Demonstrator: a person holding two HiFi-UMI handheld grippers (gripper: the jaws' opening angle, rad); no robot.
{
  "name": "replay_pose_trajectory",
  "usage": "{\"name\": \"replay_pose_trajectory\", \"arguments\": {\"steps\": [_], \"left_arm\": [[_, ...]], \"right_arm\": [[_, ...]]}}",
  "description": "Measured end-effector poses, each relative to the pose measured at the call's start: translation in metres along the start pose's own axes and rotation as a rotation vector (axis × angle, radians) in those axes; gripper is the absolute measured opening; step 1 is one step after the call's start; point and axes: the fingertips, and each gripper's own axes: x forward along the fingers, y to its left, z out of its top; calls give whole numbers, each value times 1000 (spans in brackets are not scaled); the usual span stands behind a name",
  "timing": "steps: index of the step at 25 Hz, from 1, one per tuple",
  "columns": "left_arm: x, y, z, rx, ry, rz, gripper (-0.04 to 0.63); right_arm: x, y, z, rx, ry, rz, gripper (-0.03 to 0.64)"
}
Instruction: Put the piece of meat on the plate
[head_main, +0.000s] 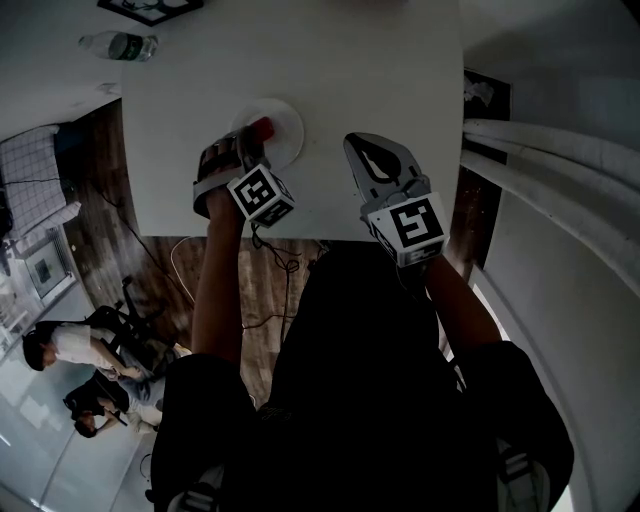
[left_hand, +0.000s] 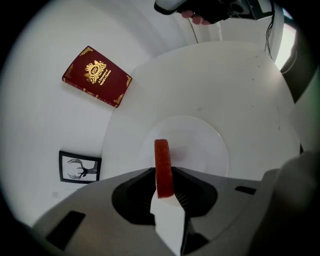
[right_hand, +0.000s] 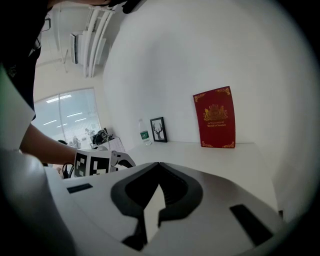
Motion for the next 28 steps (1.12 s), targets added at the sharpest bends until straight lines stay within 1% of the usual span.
{"name": "replay_pose_trajectory", "arguments": {"steps": [3, 8, 13, 16, 23, 28], "left_arm": [[0, -1, 0, -1, -7, 3, 92], [1, -8, -3, -43, -16, -35, 124], [1, -11, -5, -62, -28, -49, 130], [-3, -13, -3, -99, -39, -93, 137], [-10, -17, 1, -158, -55, -187, 160], [-9, -19, 3, -158, -76, -220, 170]], "right_arm": [[2, 1, 2, -3, -1, 5, 21], [2, 5, 2, -8, -1, 10, 21], [2, 10, 3, -12, -4, 9, 20], [2, 11, 3, -12, -6, 7, 21], [1, 13, 3, -3, -17, 0, 21], [-1, 13, 1, 9, -4, -8, 20]]}}
